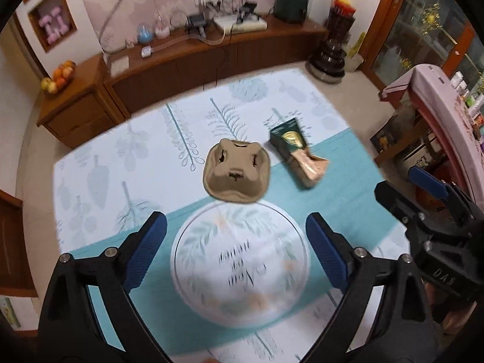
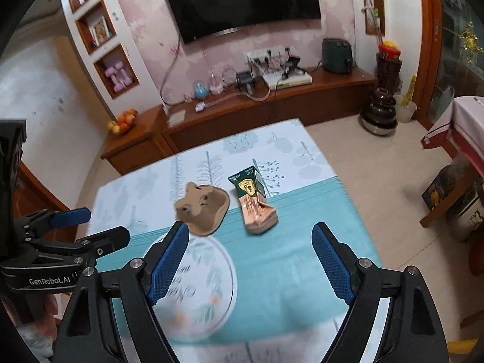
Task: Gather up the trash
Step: 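Grasp the brown pulp tray with the left tool while the right grasps the green milk carton, then carry the pulp tray and milk carton down over the trash bin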
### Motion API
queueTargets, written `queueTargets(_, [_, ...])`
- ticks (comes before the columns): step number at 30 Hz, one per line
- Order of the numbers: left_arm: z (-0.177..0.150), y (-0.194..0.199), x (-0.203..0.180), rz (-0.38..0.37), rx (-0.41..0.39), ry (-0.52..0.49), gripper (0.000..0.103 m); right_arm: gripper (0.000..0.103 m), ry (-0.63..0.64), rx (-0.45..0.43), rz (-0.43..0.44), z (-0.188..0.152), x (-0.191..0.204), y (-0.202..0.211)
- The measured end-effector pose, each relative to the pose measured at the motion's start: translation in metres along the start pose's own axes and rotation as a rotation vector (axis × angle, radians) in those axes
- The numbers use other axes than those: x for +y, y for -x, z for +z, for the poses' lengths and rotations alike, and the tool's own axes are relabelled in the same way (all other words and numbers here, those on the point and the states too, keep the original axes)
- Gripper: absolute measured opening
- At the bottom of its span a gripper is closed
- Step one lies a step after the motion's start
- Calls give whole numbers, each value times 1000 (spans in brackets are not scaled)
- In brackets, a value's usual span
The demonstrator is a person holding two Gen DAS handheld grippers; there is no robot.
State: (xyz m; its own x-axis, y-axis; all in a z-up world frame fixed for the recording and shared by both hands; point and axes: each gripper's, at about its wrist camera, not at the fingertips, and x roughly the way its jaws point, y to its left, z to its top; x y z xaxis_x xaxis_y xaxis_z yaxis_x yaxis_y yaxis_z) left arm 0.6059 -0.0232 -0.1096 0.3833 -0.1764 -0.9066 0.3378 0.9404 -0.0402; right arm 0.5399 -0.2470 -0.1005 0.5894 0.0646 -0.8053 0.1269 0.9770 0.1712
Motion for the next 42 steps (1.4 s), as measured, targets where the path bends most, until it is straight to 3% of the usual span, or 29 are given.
queueTargets(4, [22,-70,12,-15,80,30,93,85,14,64,-32,9,-1,-72])
queueTargets(7, [30,-111,19,-4,116,51,93,85,9,89,-36,-1,-6,-105])
queueTargets(17, [48,-179,20,14,183,88,93,85,31,146,-52,-14,-9,-174])
queueTargets(20, [51,-190,18,8,195,100,92,80,43,163,-46,-16,-7,-188])
queueTargets(23, [50,-194,14,17,197,97,89,69,57,182,-41,-17,-5,-201])
queueTargets(25, [49,-199,13,15,208,102,79,55,67,196,-46,-18,-4,-207])
queueTargets(34, [39,-184,11,18,134,127,73,51,48,136,-28,-23,-5,-192])
queueTargets(42, [23,-120,5,12,53,122,73,51,-26,83,1,-38,-14,-139])
